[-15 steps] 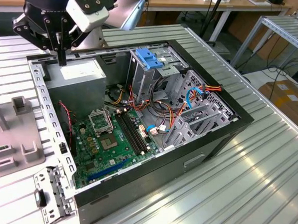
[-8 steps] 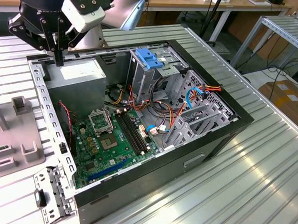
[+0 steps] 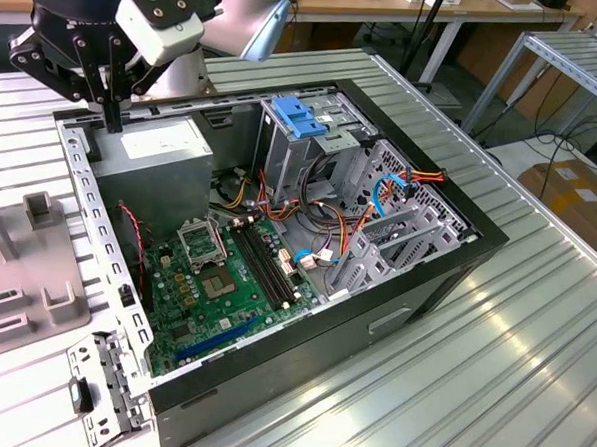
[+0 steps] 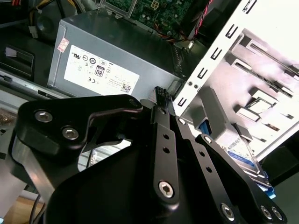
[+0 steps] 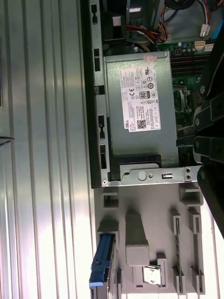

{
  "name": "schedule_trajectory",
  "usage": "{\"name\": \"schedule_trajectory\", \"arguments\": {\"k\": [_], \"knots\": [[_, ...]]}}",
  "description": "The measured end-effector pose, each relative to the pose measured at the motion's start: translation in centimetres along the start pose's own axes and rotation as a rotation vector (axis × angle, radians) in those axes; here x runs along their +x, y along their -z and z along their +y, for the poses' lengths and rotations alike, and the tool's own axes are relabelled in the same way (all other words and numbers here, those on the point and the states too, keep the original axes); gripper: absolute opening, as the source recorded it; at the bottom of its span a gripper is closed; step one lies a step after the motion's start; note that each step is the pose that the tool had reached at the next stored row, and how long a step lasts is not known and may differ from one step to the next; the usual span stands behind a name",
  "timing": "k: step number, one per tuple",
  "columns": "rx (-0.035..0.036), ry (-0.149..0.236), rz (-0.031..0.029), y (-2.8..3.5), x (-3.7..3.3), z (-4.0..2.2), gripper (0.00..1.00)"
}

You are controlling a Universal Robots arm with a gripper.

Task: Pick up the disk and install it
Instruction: 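Reach for the disk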

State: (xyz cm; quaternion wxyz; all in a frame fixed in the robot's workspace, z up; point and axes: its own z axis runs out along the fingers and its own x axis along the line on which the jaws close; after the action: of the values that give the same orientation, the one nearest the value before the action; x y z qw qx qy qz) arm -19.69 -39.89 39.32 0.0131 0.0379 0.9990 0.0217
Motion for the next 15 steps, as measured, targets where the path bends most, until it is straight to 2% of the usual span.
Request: {"name": "schedule_trajectory", "arguments": {"k": [15], "knots": [[0.0001,0.0,0.0001,0.04,1.17,-0.09,0.11]]}}
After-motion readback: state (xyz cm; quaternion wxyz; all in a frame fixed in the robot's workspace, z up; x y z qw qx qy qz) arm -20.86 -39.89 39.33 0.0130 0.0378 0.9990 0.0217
